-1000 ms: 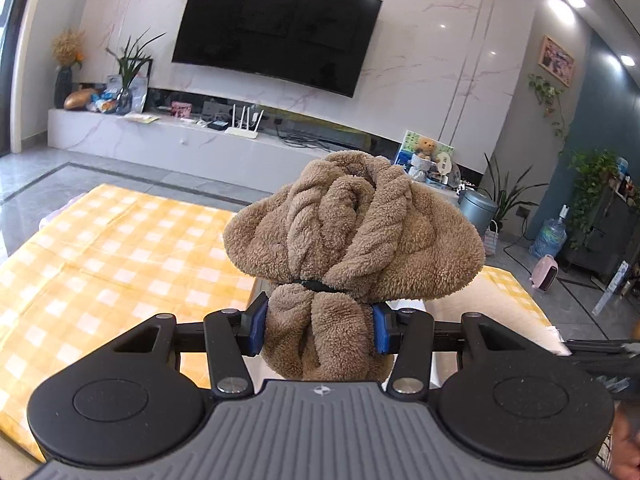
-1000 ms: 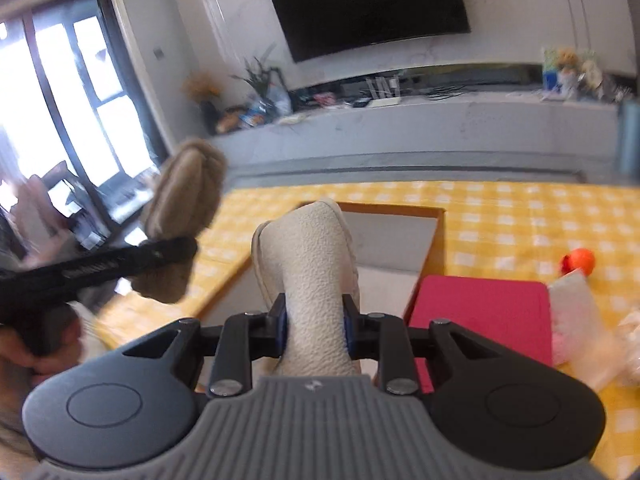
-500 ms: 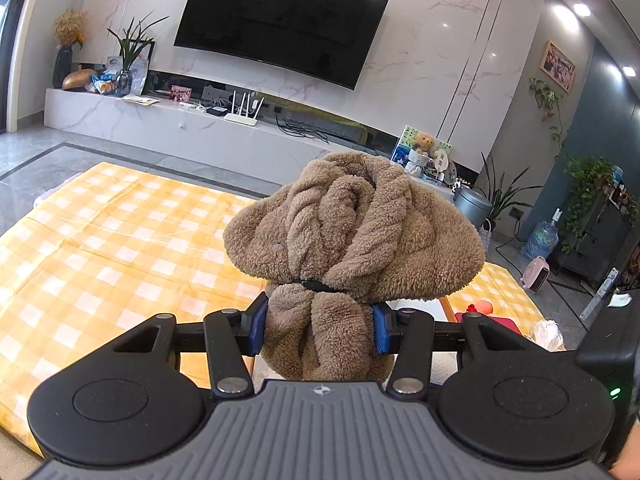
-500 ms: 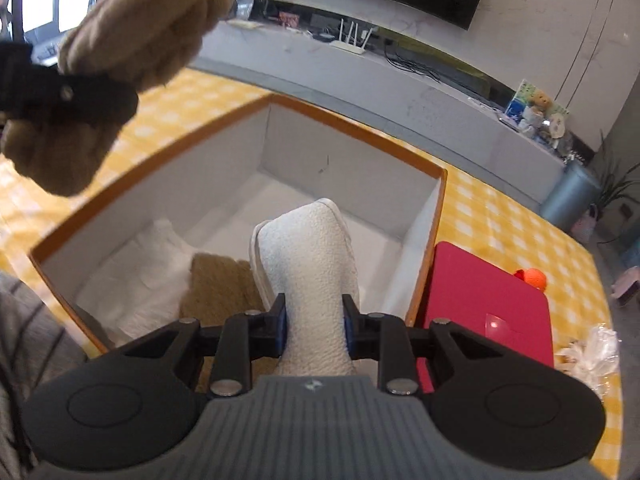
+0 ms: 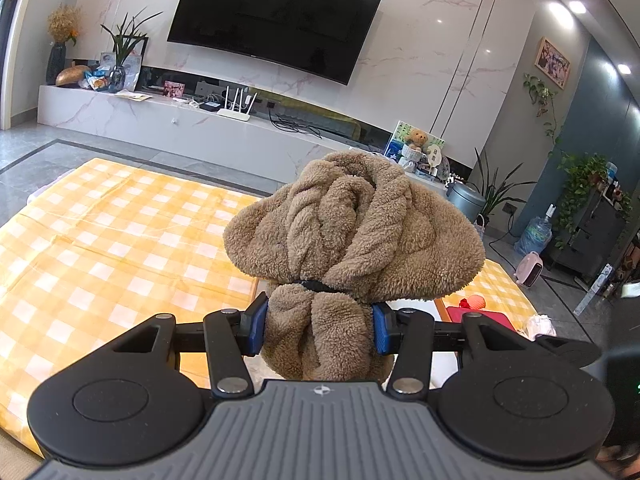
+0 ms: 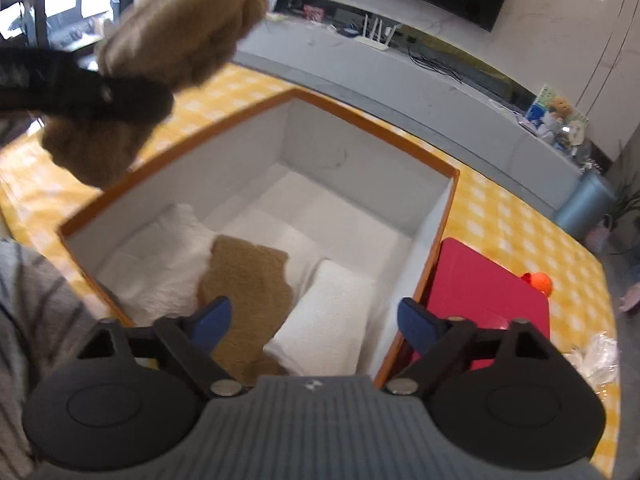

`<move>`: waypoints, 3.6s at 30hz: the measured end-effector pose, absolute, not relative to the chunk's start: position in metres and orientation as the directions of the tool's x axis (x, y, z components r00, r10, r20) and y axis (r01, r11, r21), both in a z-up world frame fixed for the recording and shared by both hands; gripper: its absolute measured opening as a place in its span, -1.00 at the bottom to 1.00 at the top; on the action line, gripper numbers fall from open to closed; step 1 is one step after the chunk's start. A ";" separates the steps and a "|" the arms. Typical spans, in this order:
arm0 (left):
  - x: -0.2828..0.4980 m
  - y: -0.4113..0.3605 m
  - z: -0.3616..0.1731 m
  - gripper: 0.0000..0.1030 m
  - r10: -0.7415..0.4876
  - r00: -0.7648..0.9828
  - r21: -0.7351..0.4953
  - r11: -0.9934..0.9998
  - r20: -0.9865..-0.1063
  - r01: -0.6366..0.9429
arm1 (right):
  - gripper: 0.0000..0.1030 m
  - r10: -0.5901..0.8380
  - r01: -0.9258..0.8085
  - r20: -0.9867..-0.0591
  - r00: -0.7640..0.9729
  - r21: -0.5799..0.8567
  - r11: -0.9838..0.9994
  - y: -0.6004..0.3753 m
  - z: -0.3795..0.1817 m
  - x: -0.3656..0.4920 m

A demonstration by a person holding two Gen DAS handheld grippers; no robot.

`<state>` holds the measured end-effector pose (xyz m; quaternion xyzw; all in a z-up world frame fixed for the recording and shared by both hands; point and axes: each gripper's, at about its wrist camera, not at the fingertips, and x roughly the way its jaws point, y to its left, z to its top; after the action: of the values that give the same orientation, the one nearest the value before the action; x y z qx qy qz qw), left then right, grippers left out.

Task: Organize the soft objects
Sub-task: 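Carry the white sock with the right tool and brown towel with the left tool to the box, then open the right tool to drop the white sock into the box, then lower the brown towel into the box and open the left tool, then move both tools back over the table to the remaining items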

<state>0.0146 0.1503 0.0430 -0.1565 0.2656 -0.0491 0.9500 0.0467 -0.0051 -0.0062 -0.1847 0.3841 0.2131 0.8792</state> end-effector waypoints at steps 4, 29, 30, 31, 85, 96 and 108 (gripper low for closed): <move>0.017 0.159 0.041 0.11 -0.169 0.853 -0.342 0.940 -0.494 -0.011 | 0.69 0.295 -0.525 -0.701 0.649 -0.133 0.841 -0.018 0.018 0.036; 0.018 0.168 0.038 0.11 -0.192 0.853 -0.346 0.938 -0.486 0.015 | -0.92 0.060 -0.537 -0.817 0.574 -0.320 0.780 0.022 -0.060 0.085; 0.019 0.167 0.038 0.11 -0.191 0.852 -0.343 0.939 -0.488 0.014 | -0.92 0.066 -0.537 -0.815 0.576 -0.316 0.782 0.021 -0.059 0.085; 0.020 0.166 0.039 0.11 -0.186 0.852 -0.335 0.942 -0.489 0.013 | -0.89 0.077 -0.538 -0.813 0.577 -0.308 0.785 0.020 -0.058 0.084; 0.071 0.123 0.027 1.00 -0.064 0.833 -0.201 0.978 -0.550 -0.057 | -0.28 0.327 -0.451 -0.671 0.665 -0.012 0.893 -0.061 -0.003 0.075; 0.065 0.127 0.029 1.00 -0.142 0.837 -0.297 0.955 -0.529 -0.026 | 0.01 0.328 -0.438 -0.646 0.689 -0.010 0.899 -0.065 0.009 0.069; 0.040 0.092 0.056 1.00 -0.131 0.873 -0.180 0.982 -0.470 0.050 | 0.47 0.324 -0.411 -0.612 0.722 -0.003 0.912 -0.101 0.033 0.058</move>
<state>0.0403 0.0918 0.0556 -0.0813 0.2478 -0.0468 0.9642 0.0580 -0.1012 0.0330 -0.0692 0.3157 0.1986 0.9253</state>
